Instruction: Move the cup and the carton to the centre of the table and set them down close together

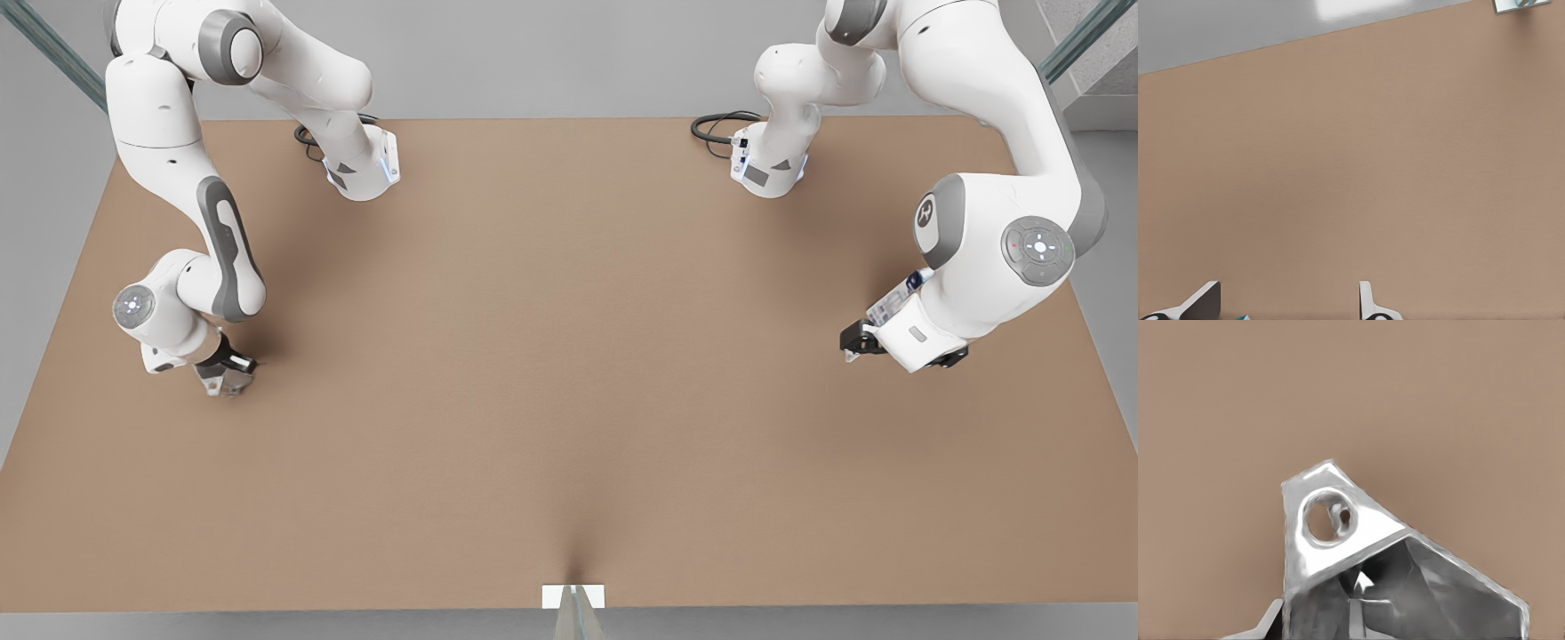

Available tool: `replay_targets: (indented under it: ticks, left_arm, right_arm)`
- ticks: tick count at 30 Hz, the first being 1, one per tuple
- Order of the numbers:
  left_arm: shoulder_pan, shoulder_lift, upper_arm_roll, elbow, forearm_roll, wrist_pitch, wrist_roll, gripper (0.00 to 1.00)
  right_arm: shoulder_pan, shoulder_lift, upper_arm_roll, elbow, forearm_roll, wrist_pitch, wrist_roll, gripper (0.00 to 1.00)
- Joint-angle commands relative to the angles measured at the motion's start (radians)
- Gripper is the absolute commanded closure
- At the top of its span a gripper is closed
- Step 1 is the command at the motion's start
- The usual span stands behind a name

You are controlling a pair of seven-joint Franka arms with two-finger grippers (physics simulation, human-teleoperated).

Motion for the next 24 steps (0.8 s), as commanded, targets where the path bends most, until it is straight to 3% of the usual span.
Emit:
replay_targets:
  ticks: [1,16,24]
  left_arm:
    - [0.000,-0.001,0.000,0.000,0.000,0.000,0.000,0.00]
    - [0.000,-0.001,0.000,0.000,0.000,0.000,0.005,0.00]
    - [0.002,0.000,0.014,0.000,0.000,0.002,0.017,0.00]
  right_arm:
    - [0.000,0.000,0.000,0.000,0.000,0.000,-0.002,0.79]
    - [0.018,-0.028,0.008,0.040,-0.017,-0.055,-0.097,0.79]
    - [0.115,-0.035,0.100,0.132,-0.110,-0.135,-0.131,0.79]
